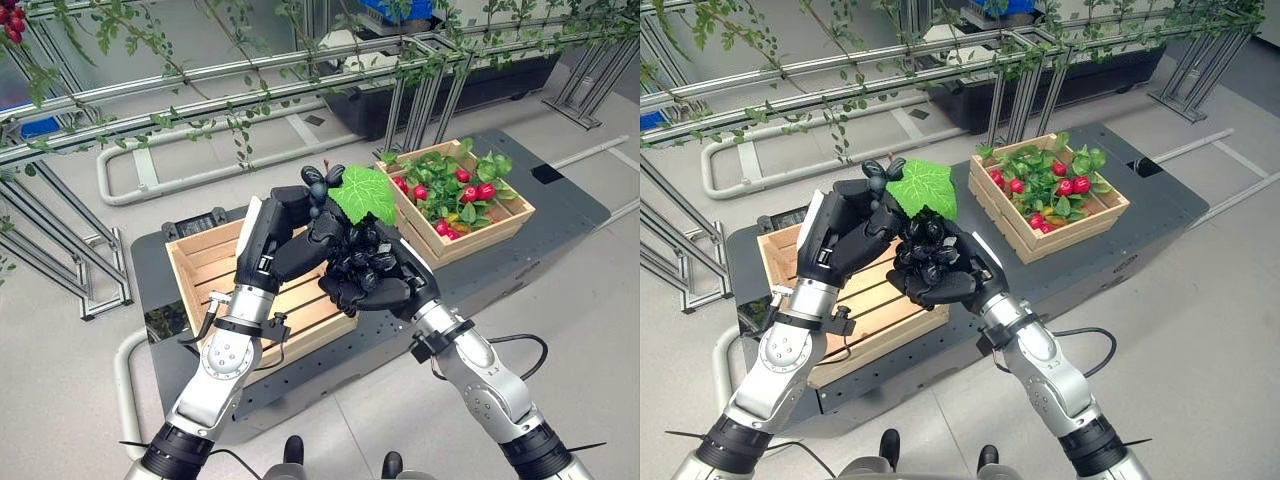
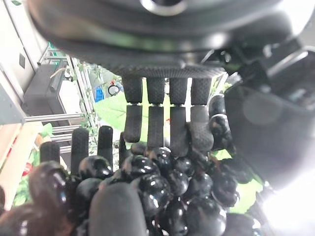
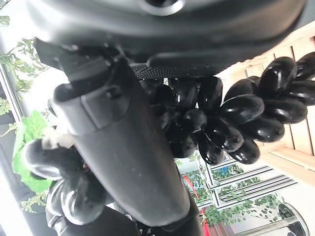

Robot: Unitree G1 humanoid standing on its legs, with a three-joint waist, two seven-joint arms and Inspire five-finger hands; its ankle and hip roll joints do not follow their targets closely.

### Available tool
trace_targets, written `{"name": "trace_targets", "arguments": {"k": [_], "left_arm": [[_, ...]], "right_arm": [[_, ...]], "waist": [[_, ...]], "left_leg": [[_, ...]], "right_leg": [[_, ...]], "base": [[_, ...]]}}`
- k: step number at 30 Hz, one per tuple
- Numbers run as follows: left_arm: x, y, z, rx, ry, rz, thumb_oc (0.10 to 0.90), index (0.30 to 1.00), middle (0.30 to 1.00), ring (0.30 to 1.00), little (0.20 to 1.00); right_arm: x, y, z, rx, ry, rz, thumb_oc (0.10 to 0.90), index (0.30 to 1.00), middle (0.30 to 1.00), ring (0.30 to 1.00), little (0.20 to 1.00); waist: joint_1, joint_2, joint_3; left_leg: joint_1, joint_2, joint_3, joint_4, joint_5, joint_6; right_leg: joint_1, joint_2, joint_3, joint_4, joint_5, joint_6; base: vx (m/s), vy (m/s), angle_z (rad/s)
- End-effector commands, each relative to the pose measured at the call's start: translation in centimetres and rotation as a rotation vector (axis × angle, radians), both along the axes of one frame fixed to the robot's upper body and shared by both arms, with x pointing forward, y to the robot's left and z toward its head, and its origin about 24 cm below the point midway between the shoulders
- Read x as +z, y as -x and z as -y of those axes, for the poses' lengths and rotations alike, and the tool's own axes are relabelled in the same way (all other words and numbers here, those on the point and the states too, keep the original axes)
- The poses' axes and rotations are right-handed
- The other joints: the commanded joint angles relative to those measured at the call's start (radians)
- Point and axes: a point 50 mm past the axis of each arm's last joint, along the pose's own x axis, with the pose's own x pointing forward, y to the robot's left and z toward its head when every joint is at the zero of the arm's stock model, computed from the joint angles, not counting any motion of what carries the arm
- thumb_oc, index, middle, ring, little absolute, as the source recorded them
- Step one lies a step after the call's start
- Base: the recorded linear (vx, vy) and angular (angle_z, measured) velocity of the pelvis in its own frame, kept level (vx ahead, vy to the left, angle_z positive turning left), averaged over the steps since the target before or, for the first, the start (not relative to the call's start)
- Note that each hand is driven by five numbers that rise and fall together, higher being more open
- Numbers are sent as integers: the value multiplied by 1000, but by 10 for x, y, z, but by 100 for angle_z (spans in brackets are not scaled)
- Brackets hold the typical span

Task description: Pick up the fruits from the basket on one side to the basket on the other side

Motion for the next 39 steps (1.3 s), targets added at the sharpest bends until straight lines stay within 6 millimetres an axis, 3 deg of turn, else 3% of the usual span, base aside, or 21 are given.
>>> {"name": "trace_targets", "arguments": {"k": [1,12,21,22,23,24,30,35,38,39], "left_arm": [[47,3,19,-144,66,236,400,300,300,300,300],[46,5,21,-163,49,237,400,300,300,300,300],[39,6,13,-121,33,212,400,300,300,300,300],[38,6,12,-117,32,212,427,340,340,340,340],[38,6,11,-109,29,213,533,500,500,500,500],[36,6,9,-90,18,211,800,900,900,900,900],[31,8,1,-83,-51,205,800,900,900,900,900],[26,6,-11,-10,-122,185,800,900,900,900,900],[22,6,-18,43,-164,168,800,900,900,900,900],[20,6,-26,84,-176,159,800,900,900,900,900]], "right_arm": [[40,-1,-12,43,-163,193,400,300,300,300,300],[34,-1,-10,17,-170,159,400,300,300,300,300],[26,1,1,-44,-279,83,400,300,300,300,300],[25,2,2,-46,-280,81,400,300,300,300,300],[24,2,4,-58,-284,82,400,300,300,300,300],[24,2,8,-78,-277,88,400,300,300,300,300],[21,3,26,-146,-283,86,400,300,300,300,300],[18,3,42,-234,-228,91,400,300,300,300,300],[16,6,53,-251,-194,96,400,300,300,300,300],[17,7,61,-270,-165,109,400,300,300,300,300]], "waist": [[10,10,-146],[4,9,-148],[-5,8,-151],[-6,8,-152],[-7,7,-150],[-11,5,-149],[-23,-3,-138],[-28,-8,-121],[-27,-7,-118],[-23,-9,-115]], "left_leg": [[72,-17,21,1,-153,3],[70,-14,22,1,-150,3],[58,4,32,1,-139,-2],[57,5,33,1,-138,-3],[55,8,35,1,-136,-3],[50,14,37,1,-132,-6],[38,38,45,1,-116,-13],[35,41,13,1,-97,-11],[38,6,-39,1,-99,3],[26,-35,-83,34,-110,13]], "right_leg": [[-4,-19,2,2,-7,5],[-11,-13,11,2,-4,3],[-30,5,23,2,0,-5],[-31,6,23,2,0,-6],[-34,10,25,2,1,-7],[-41,18,29,2,1,-10],[-60,53,52,2,0,-24],[-67,89,120,2,-2,-39],[-60,98,157,2,-1,-41],[-62,95,189,2,8,-41]], "base": [[0,0,0],[-3,-11,-1],[-8,-77,-4],[-9,-99,-3],[-21,-113,-3],[-21,-108,-2],[-28,-116,-8],[-16,-68,-25],[7,50,-50],[-13,113,-57]]}}
